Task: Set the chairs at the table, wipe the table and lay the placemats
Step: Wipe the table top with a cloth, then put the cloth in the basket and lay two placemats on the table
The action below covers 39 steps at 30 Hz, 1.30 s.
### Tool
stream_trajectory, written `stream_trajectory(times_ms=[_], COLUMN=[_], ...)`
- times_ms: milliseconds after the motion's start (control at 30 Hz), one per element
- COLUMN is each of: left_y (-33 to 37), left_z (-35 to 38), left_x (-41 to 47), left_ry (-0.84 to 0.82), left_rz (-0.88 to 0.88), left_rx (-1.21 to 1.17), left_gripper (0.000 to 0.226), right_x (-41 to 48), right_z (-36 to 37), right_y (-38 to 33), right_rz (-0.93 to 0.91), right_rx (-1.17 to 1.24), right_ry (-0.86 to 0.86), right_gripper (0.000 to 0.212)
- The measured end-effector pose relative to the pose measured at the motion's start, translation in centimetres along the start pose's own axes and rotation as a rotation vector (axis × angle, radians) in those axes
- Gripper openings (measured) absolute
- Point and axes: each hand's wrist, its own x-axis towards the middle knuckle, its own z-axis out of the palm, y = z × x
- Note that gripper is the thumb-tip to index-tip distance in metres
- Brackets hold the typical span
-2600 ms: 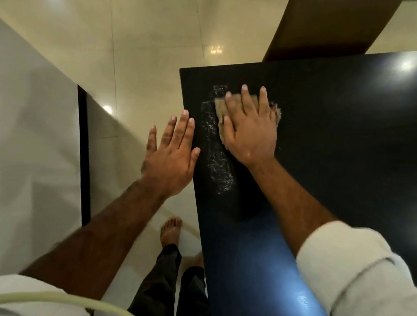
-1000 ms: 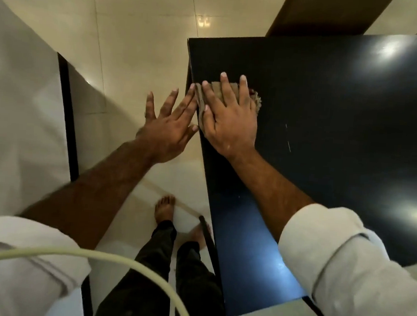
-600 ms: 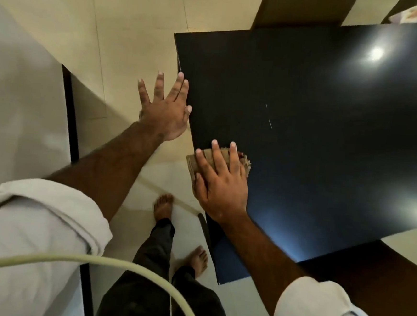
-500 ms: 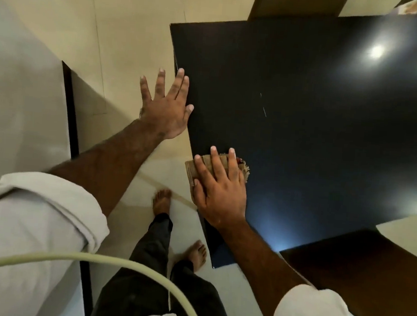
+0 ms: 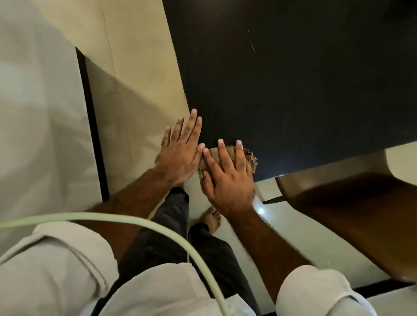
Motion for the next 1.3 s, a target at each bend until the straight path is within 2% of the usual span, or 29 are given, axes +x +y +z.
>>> stream_trajectory(times_ms=[100,233,333,400,633,733,833,900,967,1033,1100,1167,1233,1300], left_y=[2.0,5.5,7.5,8.3,7.6,7.6,8.3,10.5,13.4,16.4,19.6,22.8,26.5,30.5], left_z=[1.7,3.8,3.5,2.8,2.7,2.2,1.3,-0.4,-2.2,-3.6,-4.7,-5.7,-6.3,-6.3], left_x=[-3.4,-8.4,-10.8,-11.3,-12.5,-14.4,-15.0,-15.3,-15.6,-15.5,-15.4,-15.6,-16.2,-16.8], left_ry=[-0.010,-0.087,-0.168,-0.240,-0.349,-0.534,-0.694,-0.772,-0.813,-0.835,-0.851,-0.882,-0.923,-0.918], left_rz=[-0.115,-0.485,-0.568,-0.604,-0.767,-0.651,-0.404,-0.223,-0.081,-0.001,0.062,0.146,0.279,0.428], left_rx=[-0.242,-0.716,-1.025,-1.125,-1.590,-1.598,-1.400,-1.219,-1.089,-1.015,-0.953,-0.901,-0.803,-0.677], left_gripper=[0.076,0.081,0.065,0.053,0.047,0.039,0.030,0.043,0.051,0.039,0.035,0.035,0.035,0.036], right_x=[-1.9,-4.0,-5.4,-5.9,-7.2,-9.9,-13.0,-14.8,-16.9,-19.4,-23.0,-26.6,-30.3,-33.4], right_z=[0.2,0.8,1.3,1.8,1.6,-0.3,-2.5,-4.6,-7.1,-10.0,-13.1,-16.1,-18.5,-20.5], right_y=[0.3,0.1,-0.3,-0.1,-0.8,-2.2,-2.9,-2.6,-2.0,-0.7,1.2,3.4,5.5,7.3], right_rz=[0.009,0.029,0.054,0.101,0.394,0.541,0.713,0.872,1.010,1.054,1.025,0.968,0.934,0.961], right_rx=[0.001,0.015,0.034,0.093,0.328,0.460,0.614,0.726,0.838,0.990,1.197,1.307,1.301,1.164], right_ry=[-0.014,-0.050,-0.031,-0.021,-0.173,-0.092,0.092,0.264,0.352,0.404,0.395,0.234,0.150,0.164], right_gripper=[0.063,0.067,0.070,0.069,0.079,0.073,0.069,0.061,0.063,0.075,0.084,0.075,0.066,0.056])
